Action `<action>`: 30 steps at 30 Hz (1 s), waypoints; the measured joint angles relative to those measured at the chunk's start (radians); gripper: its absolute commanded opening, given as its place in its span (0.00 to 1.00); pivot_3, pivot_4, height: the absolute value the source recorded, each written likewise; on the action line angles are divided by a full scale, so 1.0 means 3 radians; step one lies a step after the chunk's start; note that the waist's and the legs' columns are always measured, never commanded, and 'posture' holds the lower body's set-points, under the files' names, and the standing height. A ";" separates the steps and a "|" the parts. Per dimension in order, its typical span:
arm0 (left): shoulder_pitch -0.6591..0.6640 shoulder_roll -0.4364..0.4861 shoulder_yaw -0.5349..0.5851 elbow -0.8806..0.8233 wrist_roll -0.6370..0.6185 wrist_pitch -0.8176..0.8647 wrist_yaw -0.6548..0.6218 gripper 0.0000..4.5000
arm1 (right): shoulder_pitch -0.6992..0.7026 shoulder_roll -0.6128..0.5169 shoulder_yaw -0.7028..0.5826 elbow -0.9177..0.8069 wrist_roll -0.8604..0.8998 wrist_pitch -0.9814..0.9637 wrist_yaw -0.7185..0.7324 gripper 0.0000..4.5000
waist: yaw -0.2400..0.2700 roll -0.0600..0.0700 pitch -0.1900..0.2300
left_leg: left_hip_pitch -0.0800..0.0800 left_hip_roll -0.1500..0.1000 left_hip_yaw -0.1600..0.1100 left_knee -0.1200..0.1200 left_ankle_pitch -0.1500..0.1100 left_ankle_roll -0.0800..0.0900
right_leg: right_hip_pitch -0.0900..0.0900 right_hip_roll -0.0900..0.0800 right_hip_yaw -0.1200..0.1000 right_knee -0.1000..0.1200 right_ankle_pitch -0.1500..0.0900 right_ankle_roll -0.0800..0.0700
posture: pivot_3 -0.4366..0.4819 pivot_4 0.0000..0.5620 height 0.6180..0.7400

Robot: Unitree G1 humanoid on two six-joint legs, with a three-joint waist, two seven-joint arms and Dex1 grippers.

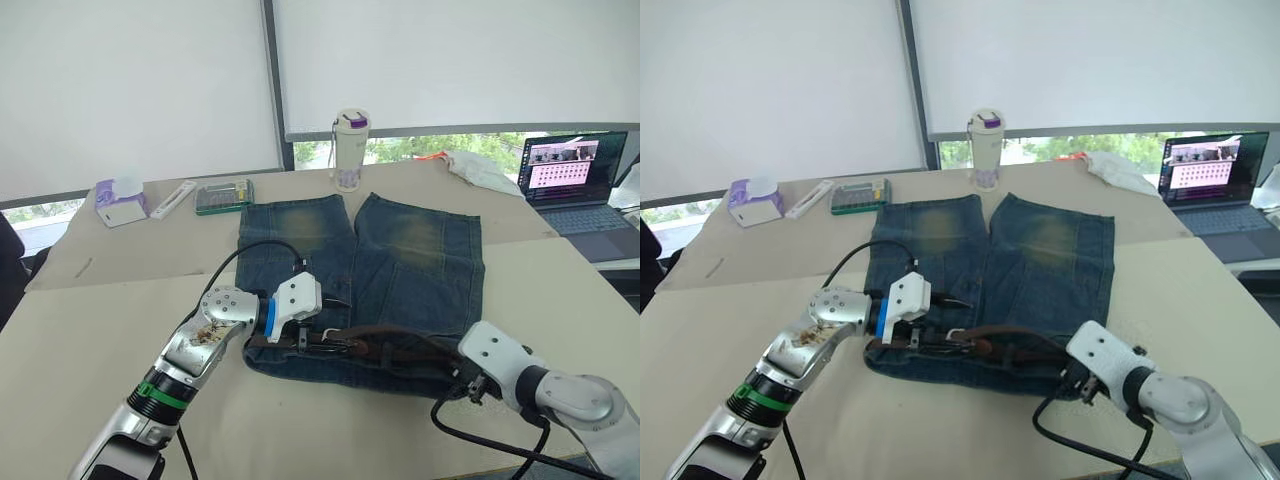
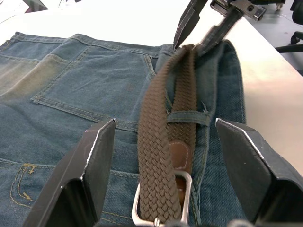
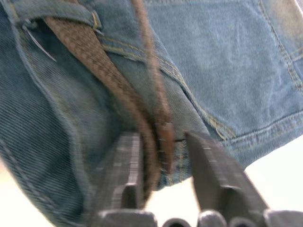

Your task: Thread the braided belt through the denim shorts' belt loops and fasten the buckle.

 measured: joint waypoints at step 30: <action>-0.0262 -0.0121 0.0002 -0.0132 0.0001 0.0257 -0.0013 0.79 | -0.0377 -0.0051 0.0088 0.0088 0.0642 0.0530 -0.0083 0.05 | 0.0004 0.0003 -0.0001 | 0.0003 -0.0001 0.0000 0.0017 -0.0001 0.0006 | 0.0011 -0.0001 -0.0004 0.0003 0.0004 -0.0001 | 0.48 0.27 1.00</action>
